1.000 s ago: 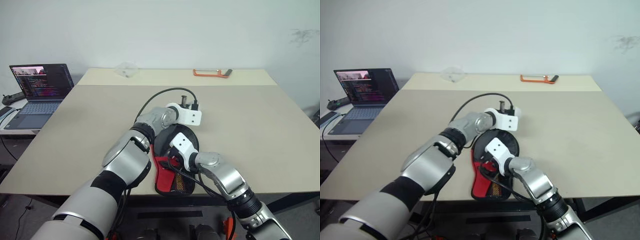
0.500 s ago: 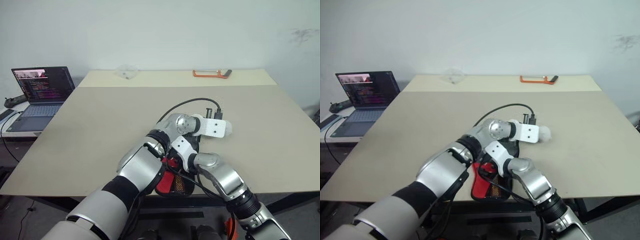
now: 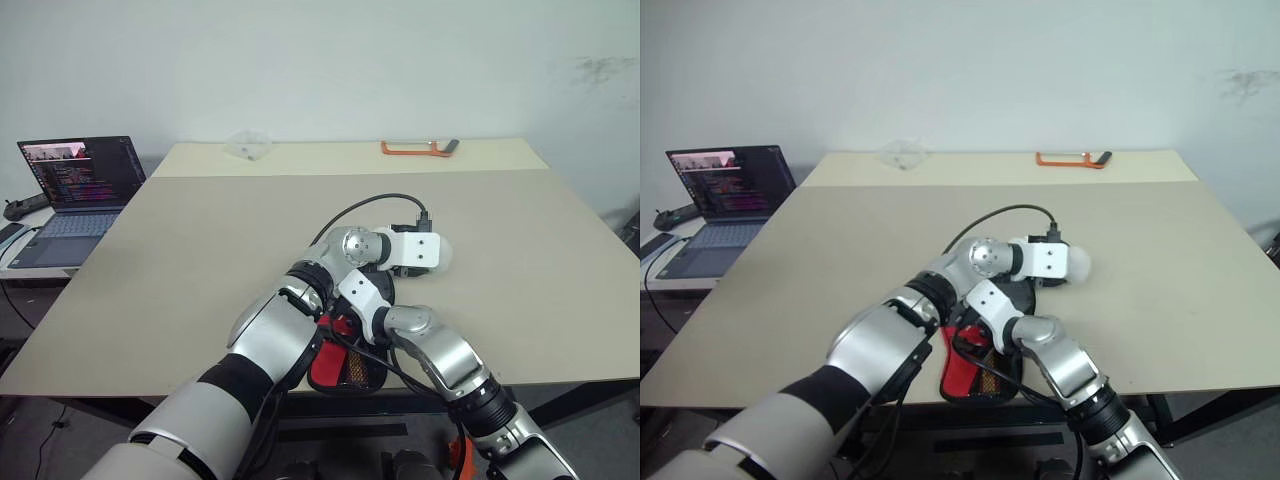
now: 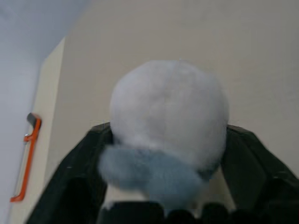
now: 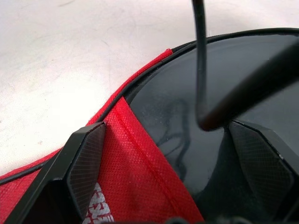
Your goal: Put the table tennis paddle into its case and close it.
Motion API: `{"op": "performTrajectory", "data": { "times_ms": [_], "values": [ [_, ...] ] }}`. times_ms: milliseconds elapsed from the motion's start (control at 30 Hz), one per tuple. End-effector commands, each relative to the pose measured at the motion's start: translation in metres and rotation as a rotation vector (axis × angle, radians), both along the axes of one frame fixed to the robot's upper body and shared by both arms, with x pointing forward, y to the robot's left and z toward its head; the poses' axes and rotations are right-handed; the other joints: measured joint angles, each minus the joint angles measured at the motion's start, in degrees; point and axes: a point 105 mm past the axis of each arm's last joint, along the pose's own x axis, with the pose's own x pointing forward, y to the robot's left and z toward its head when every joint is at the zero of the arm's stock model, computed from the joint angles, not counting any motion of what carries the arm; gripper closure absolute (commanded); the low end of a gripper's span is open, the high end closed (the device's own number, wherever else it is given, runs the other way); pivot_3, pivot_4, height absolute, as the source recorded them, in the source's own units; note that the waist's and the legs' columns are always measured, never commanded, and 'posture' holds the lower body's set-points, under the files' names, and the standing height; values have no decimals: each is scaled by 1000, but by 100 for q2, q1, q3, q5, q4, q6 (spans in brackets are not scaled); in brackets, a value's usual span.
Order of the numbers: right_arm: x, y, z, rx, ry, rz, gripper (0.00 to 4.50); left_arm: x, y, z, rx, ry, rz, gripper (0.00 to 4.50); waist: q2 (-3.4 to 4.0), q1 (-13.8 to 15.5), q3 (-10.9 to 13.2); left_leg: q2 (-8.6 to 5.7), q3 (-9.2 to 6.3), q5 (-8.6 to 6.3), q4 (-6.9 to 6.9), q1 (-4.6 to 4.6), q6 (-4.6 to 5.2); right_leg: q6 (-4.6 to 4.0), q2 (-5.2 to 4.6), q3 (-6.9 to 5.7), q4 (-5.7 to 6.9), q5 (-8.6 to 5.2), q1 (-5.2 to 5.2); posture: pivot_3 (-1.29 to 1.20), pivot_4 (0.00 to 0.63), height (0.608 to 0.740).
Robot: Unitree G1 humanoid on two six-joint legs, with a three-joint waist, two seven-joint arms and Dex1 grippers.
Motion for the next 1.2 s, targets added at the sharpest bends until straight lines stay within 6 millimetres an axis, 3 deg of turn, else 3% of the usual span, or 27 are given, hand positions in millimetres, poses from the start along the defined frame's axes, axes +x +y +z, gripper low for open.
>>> {"op": "performTrajectory", "data": {
  "times_ms": [33,133,300,400,567,733,800,967,1067,1200],
  "values": [
    [-19,-9,-56,-106,224,-1,0,5,9,10,11,1,10,333,1,-8,0,0,0,0,0,0,0,0,0,0,1,0,0,0,150,740],
    [-16,-9,-55,-105,217,-5,0,8,16,13,-8,26,24,333,1,-10,-1,1,0,0,0,3,0,0,2,-1,2,0,2,0,150,740],
    [-9,-6,-49,-87,197,-18,0,23,36,35,-86,-18,107,333,1,-22,0,5,1,1,1,13,-1,0,4,1,6,0,7,0,150,740],
    [-6,-4,-40,-61,180,-20,0,43,76,61,-174,-52,245,333,2,-55,1,11,6,2,1,22,-1,0,10,7,10,0,10,0,150,740],
    [-4,-3,-34,-34,169,-36,0,56,126,83,-313,-31,382,333,0,-55,2,9,2,1,-1,22,-2,0,11,7,9,0,6,0,150,740],
    [-5,-1,-21,14,153,-42,0,56,166,82,-528,150,445,333,0,-31,2,7,0,1,0,17,-2,0,9,6,8,0,1,0,150,740],
    [-6,0,-8,52,141,-36,0,50,171,79,-623,259,401,333,0,-25,2,7,-2,1,-1,11,-2,0,9,4,8,0,-2,0,150,740],
    [-16,-4,51,192,60,14,0,28,168,53,-655,473,235,333,1,-10,12,2,-13,1,3,-30,-2,-30,5,-5,1,18,-28,0,150,740],
    [-24,-21,84,223,6,40,0,17,156,36,-638,553,164,333,-3,1,16,-1,-17,2,12,-82,-3,-33,1,-8,0,19,-70,0,150,740],
    [-38,-44,110,208,-35,85,0,7,140,14,-579,605,112,333,-7,51,20,-3,-25,8,15,-124,-13,-35,-4,-20,1,20,-106,0,150,740]
  ]
}}
